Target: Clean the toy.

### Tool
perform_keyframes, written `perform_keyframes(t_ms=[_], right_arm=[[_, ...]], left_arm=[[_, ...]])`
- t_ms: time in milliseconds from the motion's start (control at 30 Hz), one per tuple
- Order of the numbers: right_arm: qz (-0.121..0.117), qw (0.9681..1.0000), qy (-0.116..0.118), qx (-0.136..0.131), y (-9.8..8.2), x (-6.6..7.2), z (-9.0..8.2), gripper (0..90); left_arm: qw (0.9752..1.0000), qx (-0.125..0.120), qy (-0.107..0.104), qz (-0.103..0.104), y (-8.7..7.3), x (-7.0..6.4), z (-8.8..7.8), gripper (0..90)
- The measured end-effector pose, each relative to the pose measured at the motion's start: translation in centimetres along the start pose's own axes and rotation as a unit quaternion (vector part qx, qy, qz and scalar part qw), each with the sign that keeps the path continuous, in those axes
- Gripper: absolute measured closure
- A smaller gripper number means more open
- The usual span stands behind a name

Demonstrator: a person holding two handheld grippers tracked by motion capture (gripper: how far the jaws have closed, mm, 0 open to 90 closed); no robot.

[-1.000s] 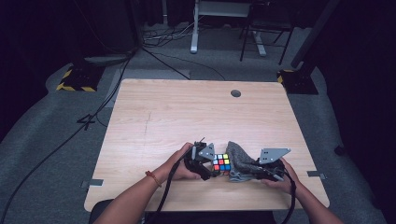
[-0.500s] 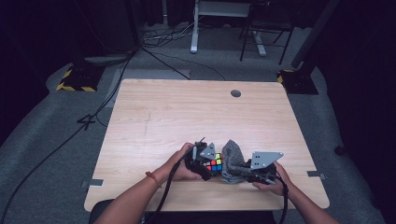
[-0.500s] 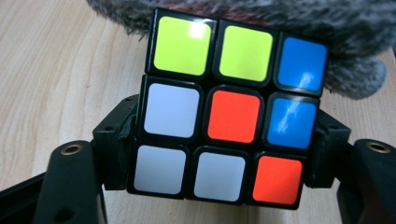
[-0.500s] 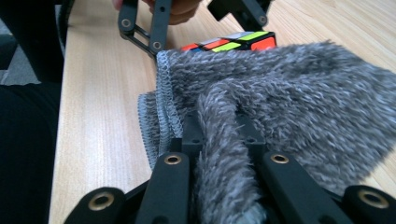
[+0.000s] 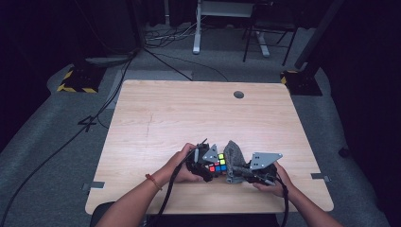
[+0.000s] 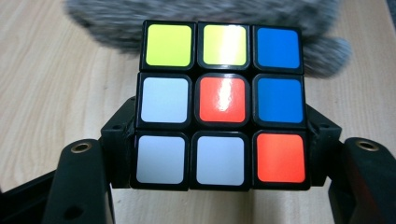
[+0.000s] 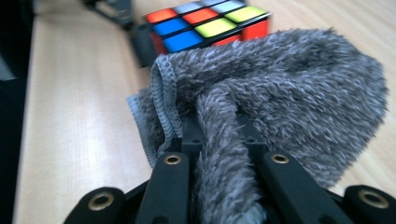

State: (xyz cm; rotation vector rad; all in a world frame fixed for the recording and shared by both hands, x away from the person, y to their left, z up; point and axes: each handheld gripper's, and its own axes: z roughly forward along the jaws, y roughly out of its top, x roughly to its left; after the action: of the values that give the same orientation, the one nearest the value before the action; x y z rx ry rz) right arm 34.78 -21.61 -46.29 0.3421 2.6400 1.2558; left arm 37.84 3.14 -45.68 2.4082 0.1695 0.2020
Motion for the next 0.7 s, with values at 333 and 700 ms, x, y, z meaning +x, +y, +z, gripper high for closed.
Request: perform_keyframes(t_ms=[333,700], right_arm=[[-0.023,0.9993,-0.002,-0.029,1.1,0.8,-0.5,78.8],[-0.001,0.9993,-0.034,-0.014,1.3,-0.6,-0.2,78.8]], left_arm=[[0.9999,0.003,0.011,-0.01,-0.2,0.3,-0.3,33.3],[1.0,-0.004,0.007,-0.003,0.3,0.0,-0.9,33.4]])
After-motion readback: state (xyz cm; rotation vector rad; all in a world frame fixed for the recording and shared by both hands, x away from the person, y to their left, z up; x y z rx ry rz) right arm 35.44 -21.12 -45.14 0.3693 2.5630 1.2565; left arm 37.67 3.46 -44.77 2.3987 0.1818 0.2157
